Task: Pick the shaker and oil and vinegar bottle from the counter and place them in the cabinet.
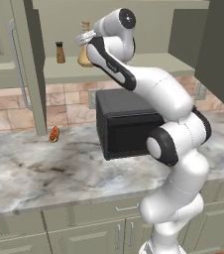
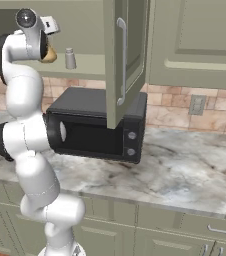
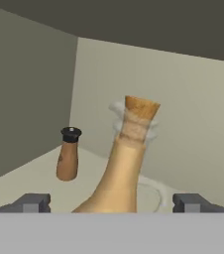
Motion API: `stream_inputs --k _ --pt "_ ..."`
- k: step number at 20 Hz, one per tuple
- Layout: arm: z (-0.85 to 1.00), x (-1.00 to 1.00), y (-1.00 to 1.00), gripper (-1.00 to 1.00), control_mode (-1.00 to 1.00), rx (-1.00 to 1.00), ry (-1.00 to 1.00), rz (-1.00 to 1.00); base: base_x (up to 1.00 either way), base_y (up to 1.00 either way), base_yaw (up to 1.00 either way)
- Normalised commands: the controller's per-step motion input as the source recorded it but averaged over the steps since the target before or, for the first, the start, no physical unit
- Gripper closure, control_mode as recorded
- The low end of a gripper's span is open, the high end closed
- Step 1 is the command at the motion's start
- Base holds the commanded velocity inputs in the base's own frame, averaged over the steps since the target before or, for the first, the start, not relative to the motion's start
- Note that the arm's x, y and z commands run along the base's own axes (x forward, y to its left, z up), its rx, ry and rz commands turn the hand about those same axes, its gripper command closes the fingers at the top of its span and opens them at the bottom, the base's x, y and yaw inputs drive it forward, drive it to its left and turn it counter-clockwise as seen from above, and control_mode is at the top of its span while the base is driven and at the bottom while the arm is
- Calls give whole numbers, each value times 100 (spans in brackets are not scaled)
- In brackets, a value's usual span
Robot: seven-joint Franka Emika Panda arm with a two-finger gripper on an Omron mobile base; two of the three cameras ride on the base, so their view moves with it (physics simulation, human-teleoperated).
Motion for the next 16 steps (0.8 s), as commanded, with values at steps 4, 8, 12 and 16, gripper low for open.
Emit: stream_inputs --k 4,8,12,16 --pt "36 3 0 -100 -100 0 -1 0 0 0 0" --pt "20 -21 -1 -100 -100 0 -10 1 0 0 0" --pt "3 -46 -5 -100 -100 0 -12 2 0 0 0" --pt "-10 -83 -15 -100 -100 0 -16 2 0 0 0"
